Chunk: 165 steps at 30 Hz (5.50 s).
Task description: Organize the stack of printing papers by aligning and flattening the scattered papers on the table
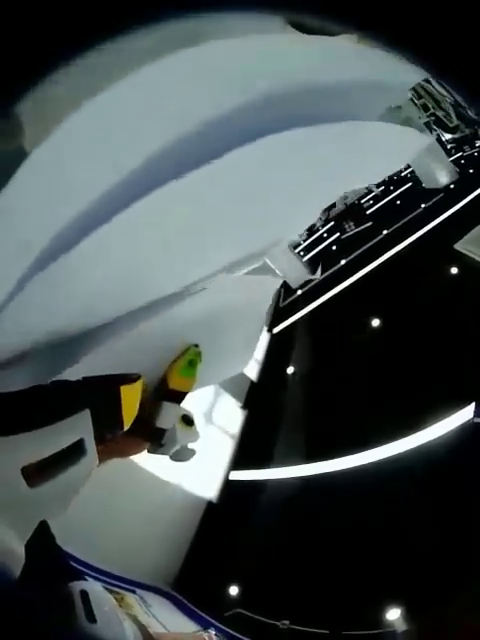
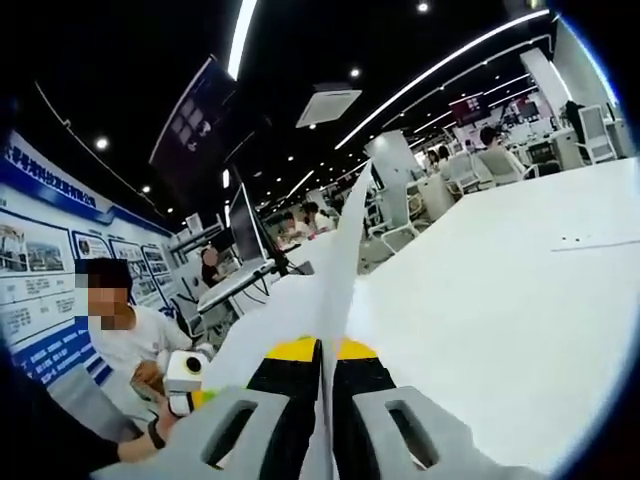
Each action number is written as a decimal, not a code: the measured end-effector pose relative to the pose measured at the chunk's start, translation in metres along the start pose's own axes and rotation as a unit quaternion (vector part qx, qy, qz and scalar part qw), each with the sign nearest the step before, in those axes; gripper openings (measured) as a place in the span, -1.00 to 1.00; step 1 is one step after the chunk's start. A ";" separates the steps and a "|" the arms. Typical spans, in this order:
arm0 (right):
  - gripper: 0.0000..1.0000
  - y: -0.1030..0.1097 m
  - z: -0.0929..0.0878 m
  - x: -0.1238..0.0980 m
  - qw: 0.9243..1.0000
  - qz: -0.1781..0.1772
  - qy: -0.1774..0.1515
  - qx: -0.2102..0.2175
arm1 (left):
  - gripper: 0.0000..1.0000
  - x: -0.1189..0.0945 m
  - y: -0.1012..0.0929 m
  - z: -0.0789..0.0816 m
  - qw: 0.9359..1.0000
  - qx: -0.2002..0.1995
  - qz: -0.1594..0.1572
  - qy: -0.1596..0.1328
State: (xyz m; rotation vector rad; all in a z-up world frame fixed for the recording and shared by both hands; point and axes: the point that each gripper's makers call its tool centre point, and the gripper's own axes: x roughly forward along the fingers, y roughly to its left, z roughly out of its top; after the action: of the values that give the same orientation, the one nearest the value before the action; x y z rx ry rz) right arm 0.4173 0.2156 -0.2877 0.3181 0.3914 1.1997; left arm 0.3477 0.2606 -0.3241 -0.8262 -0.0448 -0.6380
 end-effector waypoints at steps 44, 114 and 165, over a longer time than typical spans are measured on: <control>-1.00 0.027 -0.020 0.021 0.999 0.025 0.037 -0.016 | -0.37 0.004 -0.002 -0.010 0.999 0.012 0.000 0.031; -0.17 0.033 0.081 -0.188 0.978 0.089 -0.189 -0.007 | -0.88 0.063 -0.136 -0.027 0.953 0.144 -0.222 0.147; -0.67 0.020 0.056 -0.193 0.978 0.023 -0.134 -0.159 | -0.67 0.121 -0.119 -0.090 0.908 0.320 -0.187 0.194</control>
State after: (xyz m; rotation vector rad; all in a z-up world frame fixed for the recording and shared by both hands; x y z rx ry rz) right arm 0.3660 0.0383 -0.2055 0.2077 -0.0446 1.2234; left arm 0.3628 0.0767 -0.2726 -0.0378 -0.0477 -1.0673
